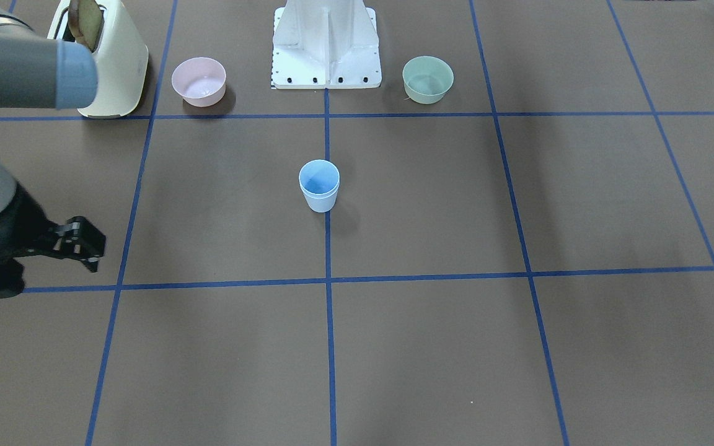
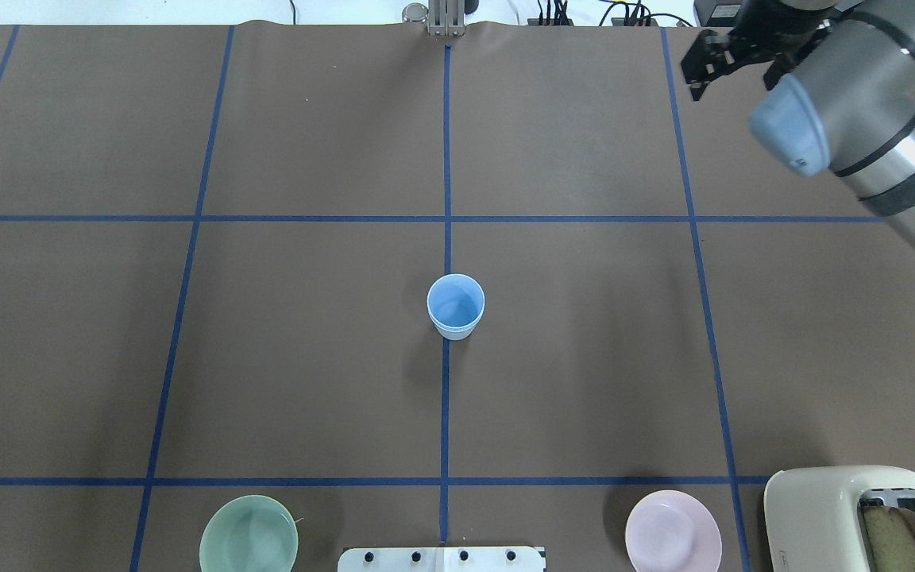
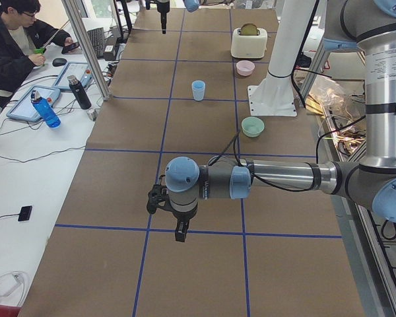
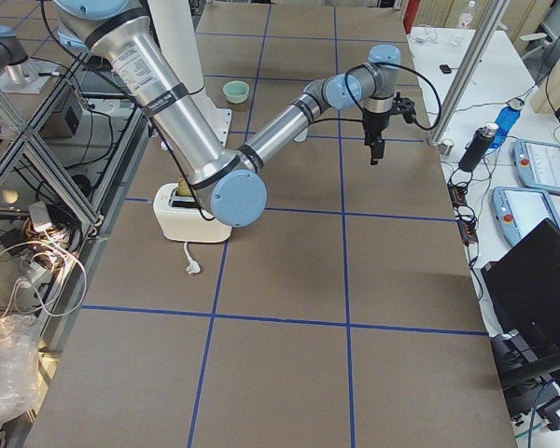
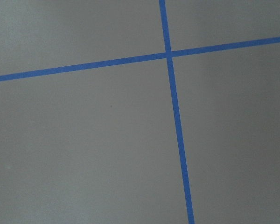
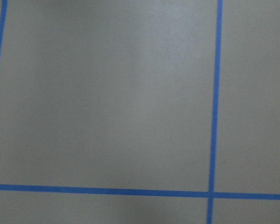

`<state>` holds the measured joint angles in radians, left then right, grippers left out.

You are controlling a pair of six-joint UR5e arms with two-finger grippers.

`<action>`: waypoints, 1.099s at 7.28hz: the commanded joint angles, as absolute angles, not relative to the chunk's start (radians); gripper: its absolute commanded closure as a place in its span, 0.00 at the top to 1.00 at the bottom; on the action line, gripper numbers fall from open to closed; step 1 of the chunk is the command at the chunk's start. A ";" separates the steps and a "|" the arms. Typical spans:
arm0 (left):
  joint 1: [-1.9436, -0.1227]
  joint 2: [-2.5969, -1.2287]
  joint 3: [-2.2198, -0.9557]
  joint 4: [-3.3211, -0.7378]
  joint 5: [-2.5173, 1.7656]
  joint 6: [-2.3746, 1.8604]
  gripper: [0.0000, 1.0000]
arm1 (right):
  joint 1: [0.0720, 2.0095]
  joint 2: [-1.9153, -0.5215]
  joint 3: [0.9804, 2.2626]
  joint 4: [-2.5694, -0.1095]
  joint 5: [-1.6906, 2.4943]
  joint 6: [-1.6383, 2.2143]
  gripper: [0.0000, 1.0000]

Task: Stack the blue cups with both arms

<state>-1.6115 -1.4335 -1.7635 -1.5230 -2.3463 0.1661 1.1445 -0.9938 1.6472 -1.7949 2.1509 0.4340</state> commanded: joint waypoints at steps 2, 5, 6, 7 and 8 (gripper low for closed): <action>-1.583 -1.434 -1.804 -1.529 -2.301 0.137 0.98 | 1.388 -1.274 1.644 -1.755 2.200 0.091 1.00; -1.585 -1.424 -1.802 -1.525 -2.304 0.140 0.98 | 1.448 -1.515 1.652 -1.597 2.189 0.071 1.00; -1.585 -1.419 -1.789 -1.535 -2.315 0.143 0.98 | 1.448 -1.552 1.654 -1.588 2.191 0.072 1.00; -1.585 -1.416 -1.787 -1.536 -2.315 0.147 0.98 | 1.448 -1.555 1.655 -1.588 2.192 0.080 1.00; -1.585 -1.402 -1.787 -1.537 -2.315 0.150 0.98 | 1.448 -1.563 1.658 -1.588 2.200 0.087 1.00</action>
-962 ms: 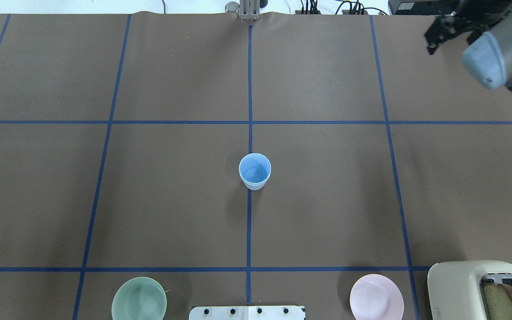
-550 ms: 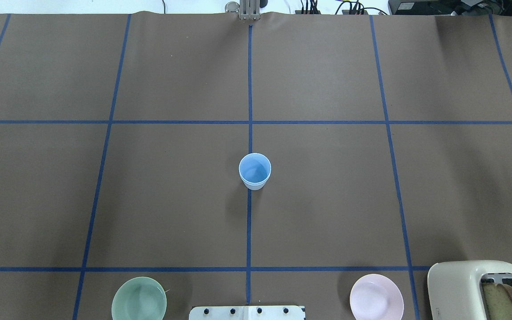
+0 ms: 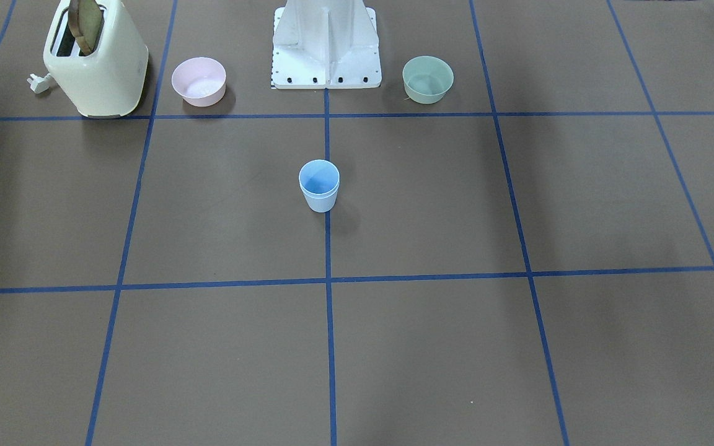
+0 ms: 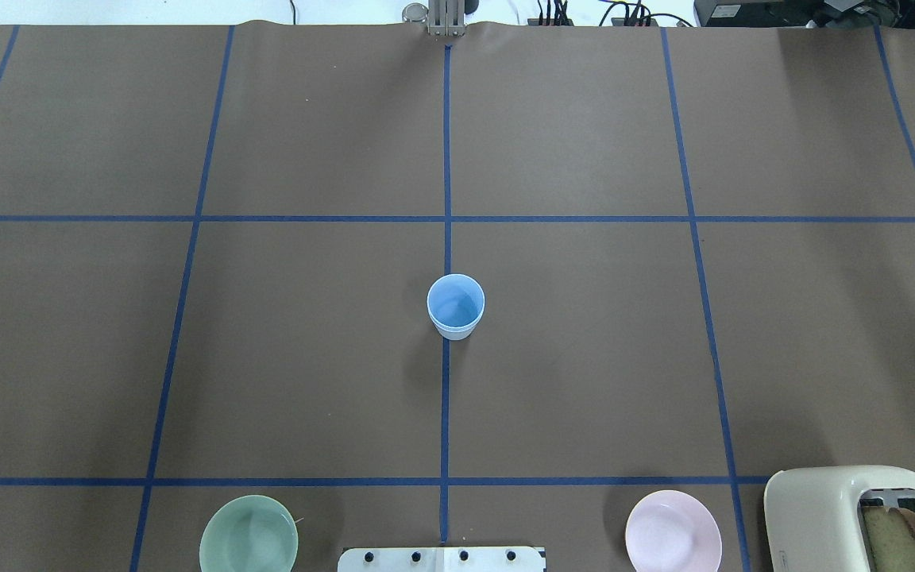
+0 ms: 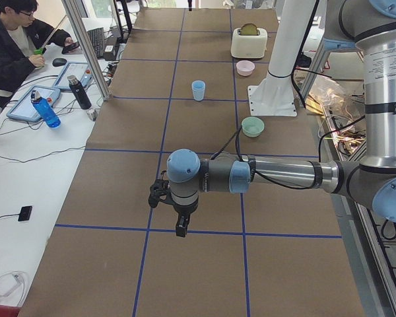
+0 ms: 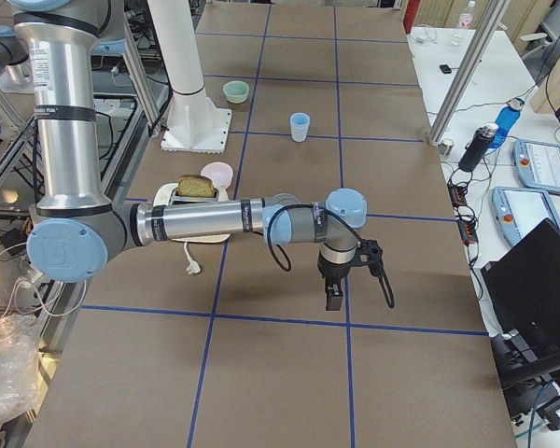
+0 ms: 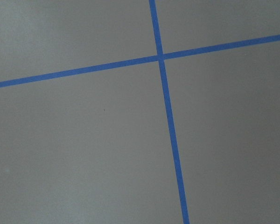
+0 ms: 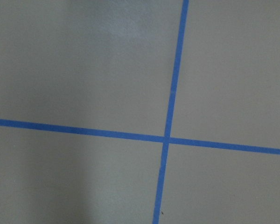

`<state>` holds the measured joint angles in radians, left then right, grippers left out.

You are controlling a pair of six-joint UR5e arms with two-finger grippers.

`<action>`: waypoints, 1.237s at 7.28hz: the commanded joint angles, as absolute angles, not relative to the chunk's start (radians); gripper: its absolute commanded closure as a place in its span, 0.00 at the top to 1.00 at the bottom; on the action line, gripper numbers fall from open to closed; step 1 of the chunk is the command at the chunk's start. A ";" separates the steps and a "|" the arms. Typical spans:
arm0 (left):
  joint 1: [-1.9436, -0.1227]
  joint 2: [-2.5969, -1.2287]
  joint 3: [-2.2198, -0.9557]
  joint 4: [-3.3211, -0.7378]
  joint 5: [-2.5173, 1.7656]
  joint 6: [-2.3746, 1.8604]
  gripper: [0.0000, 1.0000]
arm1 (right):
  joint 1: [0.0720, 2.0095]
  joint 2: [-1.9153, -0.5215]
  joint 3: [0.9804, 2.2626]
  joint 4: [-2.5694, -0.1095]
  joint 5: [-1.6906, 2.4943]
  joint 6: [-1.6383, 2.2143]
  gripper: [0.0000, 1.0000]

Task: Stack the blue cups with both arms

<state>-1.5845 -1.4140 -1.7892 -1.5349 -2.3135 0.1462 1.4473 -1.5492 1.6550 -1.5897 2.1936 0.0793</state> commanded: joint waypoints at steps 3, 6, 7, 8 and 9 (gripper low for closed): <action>-1.583 -1.402 -1.789 -1.551 -2.313 0.150 0.98 | 1.448 -1.597 1.649 -1.542 2.198 0.086 1.00; -1.583 -1.402 -1.789 -1.554 -2.310 0.150 0.98 | 1.448 -1.603 1.646 -1.536 2.200 0.086 1.00; -1.585 -1.402 -1.789 -1.552 -2.309 0.150 0.98 | 1.448 -1.601 1.652 -1.536 2.200 0.086 1.00; -1.583 -1.402 -1.789 -1.552 -2.306 0.150 0.98 | 1.448 -1.601 1.654 -1.536 2.200 0.086 1.00; -1.583 -1.402 -1.789 -1.552 -2.306 0.150 0.98 | 1.448 -1.601 1.649 -1.536 2.200 0.086 1.00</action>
